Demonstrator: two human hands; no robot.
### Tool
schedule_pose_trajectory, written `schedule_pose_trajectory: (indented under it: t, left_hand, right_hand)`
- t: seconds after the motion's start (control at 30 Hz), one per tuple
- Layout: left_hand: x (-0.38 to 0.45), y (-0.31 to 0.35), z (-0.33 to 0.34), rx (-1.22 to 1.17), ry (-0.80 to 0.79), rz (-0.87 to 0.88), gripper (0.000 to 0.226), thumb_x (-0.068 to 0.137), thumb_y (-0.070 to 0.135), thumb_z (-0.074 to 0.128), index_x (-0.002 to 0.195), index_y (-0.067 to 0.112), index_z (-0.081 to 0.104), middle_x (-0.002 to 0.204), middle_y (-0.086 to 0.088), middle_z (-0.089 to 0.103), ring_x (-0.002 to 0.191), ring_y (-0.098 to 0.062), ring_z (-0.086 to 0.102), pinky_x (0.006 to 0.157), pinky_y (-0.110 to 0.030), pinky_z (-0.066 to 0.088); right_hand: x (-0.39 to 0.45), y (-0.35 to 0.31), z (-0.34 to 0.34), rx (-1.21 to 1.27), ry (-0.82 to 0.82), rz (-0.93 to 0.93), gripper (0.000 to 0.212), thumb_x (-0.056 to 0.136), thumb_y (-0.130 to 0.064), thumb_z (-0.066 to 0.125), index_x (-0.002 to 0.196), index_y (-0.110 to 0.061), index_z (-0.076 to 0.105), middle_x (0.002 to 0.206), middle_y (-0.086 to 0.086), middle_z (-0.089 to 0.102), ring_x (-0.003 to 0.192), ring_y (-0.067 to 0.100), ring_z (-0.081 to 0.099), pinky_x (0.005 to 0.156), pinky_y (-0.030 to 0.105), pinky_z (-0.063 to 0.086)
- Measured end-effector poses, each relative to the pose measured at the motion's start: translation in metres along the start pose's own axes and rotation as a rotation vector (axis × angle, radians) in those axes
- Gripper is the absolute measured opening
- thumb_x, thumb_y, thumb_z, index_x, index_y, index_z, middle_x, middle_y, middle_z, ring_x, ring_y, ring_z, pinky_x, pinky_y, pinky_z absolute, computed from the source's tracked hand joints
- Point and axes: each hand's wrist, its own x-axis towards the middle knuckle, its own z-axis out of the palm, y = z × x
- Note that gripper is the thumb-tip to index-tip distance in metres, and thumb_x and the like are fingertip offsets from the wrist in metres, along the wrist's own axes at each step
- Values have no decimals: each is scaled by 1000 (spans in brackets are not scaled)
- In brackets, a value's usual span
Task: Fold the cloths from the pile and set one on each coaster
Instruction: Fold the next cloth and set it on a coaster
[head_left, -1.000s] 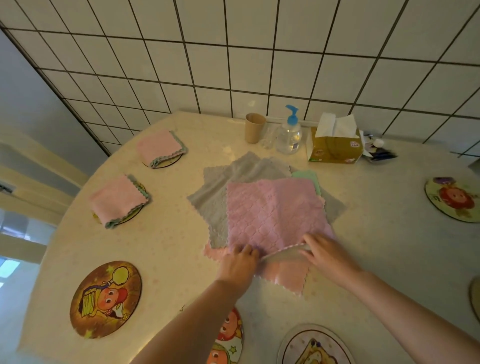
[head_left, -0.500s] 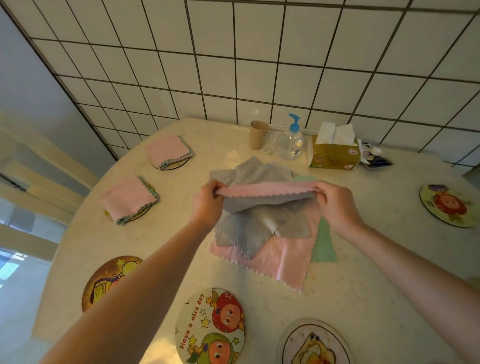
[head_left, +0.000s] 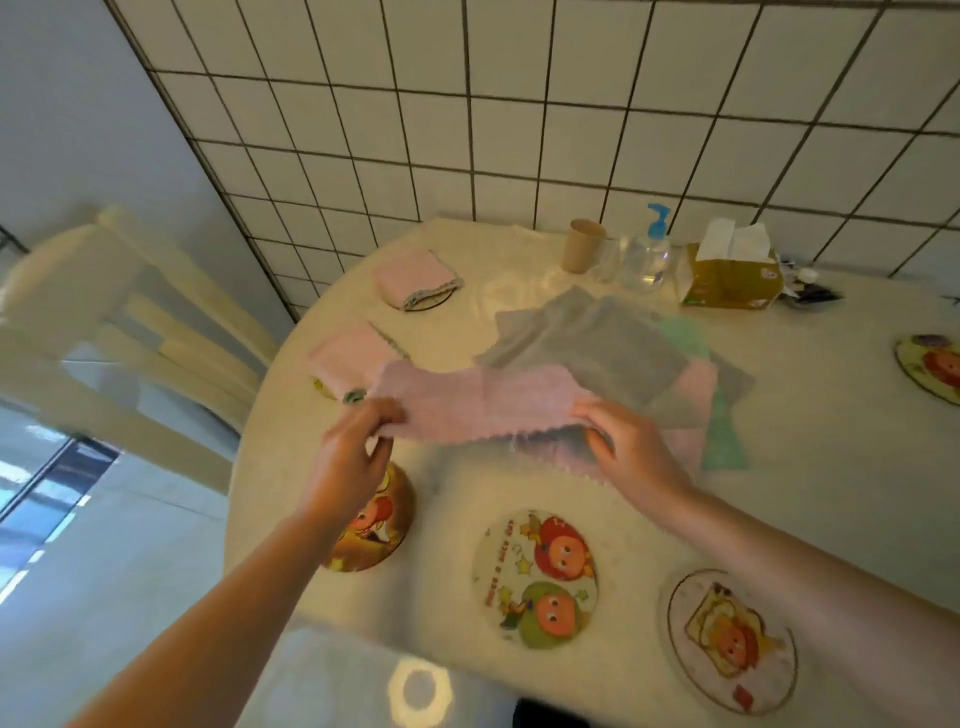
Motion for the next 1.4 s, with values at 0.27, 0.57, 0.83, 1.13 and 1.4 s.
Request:
schedule_pose_trajectory:
  t: [0.27, 0.57, 0.83, 1.13, 1.4]
  left_hand:
    - [-167, -53, -2, -57, -488, -57, 22, 82, 6, 54, 99, 12, 67, 107, 2, 66, 102, -6, 56, 94, -2, 34]
    - [-173, -57, -17, -94, -556, -213, 24, 85, 8, 65, 89, 31, 69, 78, 27, 65, 76, 5, 60, 68, -9, 44]
    - [-81, -70, 1, -224, -254, -681, 37, 80, 15, 73, 59, 13, 43, 55, 0, 41, 54, -18, 39, 52, -27, 34]
    - [-31, -94, 45, -107, -227, -920, 16, 84, 26, 68, 74, 13, 66, 64, -2, 63, 61, -21, 55, 57, -31, 43]
    - [-14, -102, 56, -14, -272, -969, 10, 86, 26, 67, 85, 17, 70, 80, -5, 69, 70, -20, 60, 55, -26, 43]
  right_hand:
    - [-141, -10, 94, -53, -427, 260, 38, 91, 2, 52, 122, -16, 62, 136, -4, 49, 129, 5, 41, 104, 9, 23]
    - [-162, -25, 90, -78, -423, 322, 24, 85, -13, 65, 96, -34, 64, 94, -19, 64, 87, -8, 58, 81, 18, 50]
    - [-75, -2, 77, 50, -94, 524, 12, 89, -14, 61, 100, -16, 65, 87, -5, 67, 77, 13, 66, 70, 33, 58]
    - [6, 41, 97, 84, -187, 739, 5, 92, -16, 54, 93, -13, 59, 71, 1, 60, 55, 11, 53, 48, 21, 40]
    - [19, 66, 103, 113, -287, 818, 12, 88, -19, 64, 93, -9, 61, 77, 10, 68, 64, 23, 64, 64, 39, 55]
